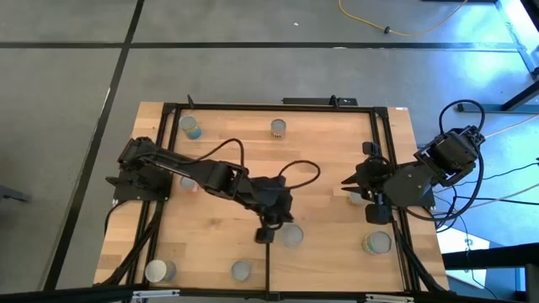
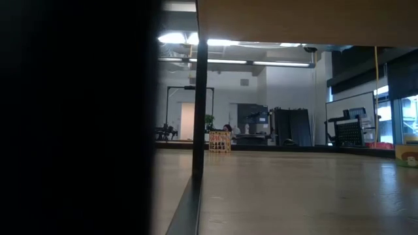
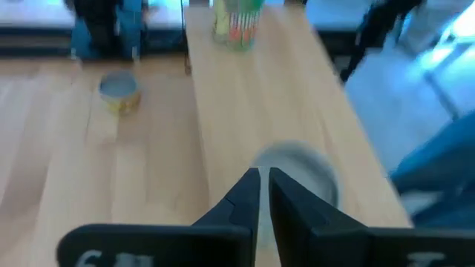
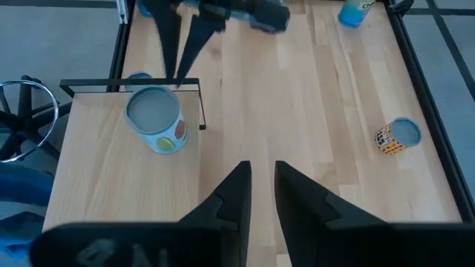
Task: Pick and place cans onto a shelf
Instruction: Put the white canned mixed vegetables on the shelf
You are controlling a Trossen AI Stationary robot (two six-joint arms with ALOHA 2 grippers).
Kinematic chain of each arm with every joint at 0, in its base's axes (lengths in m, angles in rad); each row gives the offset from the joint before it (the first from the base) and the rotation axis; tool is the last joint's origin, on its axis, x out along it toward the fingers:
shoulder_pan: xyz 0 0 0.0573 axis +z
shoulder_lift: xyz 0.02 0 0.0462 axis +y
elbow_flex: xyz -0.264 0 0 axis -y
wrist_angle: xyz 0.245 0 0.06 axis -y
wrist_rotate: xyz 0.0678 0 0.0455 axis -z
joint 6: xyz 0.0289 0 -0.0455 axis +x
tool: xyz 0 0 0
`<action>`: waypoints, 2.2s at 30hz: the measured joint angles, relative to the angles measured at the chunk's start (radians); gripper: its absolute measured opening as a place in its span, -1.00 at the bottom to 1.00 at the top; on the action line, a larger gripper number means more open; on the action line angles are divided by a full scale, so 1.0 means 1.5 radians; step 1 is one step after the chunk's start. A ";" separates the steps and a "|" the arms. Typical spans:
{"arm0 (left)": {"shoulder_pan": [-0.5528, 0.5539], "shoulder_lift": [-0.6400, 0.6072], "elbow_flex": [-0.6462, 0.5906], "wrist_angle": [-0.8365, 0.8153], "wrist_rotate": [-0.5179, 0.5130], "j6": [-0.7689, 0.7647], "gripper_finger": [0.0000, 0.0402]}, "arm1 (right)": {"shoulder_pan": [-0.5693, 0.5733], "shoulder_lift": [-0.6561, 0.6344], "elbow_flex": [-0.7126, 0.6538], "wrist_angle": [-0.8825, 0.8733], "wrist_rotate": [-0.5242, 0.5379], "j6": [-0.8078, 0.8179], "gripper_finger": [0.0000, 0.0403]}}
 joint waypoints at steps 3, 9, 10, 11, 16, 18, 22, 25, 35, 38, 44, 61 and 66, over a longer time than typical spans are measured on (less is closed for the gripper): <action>-0.008 -0.011 0.002 -0.050 0.000 0.001 -0.98 | 0.000 0.000 0.000 0.000 0.000 -0.001 -0.68; -0.041 -0.033 0.000 -0.179 0.020 -0.053 -0.99 | 0.000 0.000 0.000 0.000 -0.004 -0.002 -0.68; -0.046 -0.034 0.000 -0.172 0.027 -0.062 -0.99 | 0.000 0.000 0.000 0.000 -0.004 -0.002 -0.68; -0.052 -0.034 0.000 -0.170 0.034 -0.070 -1.00 | 0.000 0.000 0.000 0.000 -0.004 -0.003 -0.68; -0.064 -0.019 0.001 -0.163 0.040 -0.076 -1.00 | 0.000 0.000 0.000 0.000 -0.004 -0.004 -0.68; -0.062 -0.009 0.000 -0.160 0.037 -0.090 -1.00 | 0.000 0.000 0.000 0.000 -0.004 -0.004 -0.68; -0.055 0.011 0.000 -0.142 0.036 -0.088 -1.00 | 0.000 0.000 0.000 0.001 -0.004 -0.004 -0.68; -0.047 0.025 0.000 -0.130 0.036 -0.087 -1.00 | 0.000 0.000 0.000 0.002 -0.004 -0.004 -0.68; -0.037 0.054 0.000 -0.052 0.024 -0.090 -1.00 | 0.000 0.000 0.000 0.002 -0.005 -0.019 -0.68; -0.034 0.060 0.000 -0.020 0.023 -0.090 -1.00 | 0.000 0.000 0.000 0.002 -0.005 -0.021 -0.68; -0.027 0.060 0.001 0.022 0.000 -0.090 -1.00 | 0.000 0.000 0.000 0.002 -0.005 -0.021 -0.68; -0.045 -0.012 0.001 -0.052 -0.098 -0.070 -1.00 | 0.000 0.033 0.000 0.020 -0.080 -0.020 -0.68; -0.061 -0.050 0.001 -0.096 -0.135 -0.087 -1.00 | -0.015 0.082 0.000 0.074 -0.102 -0.019 -0.68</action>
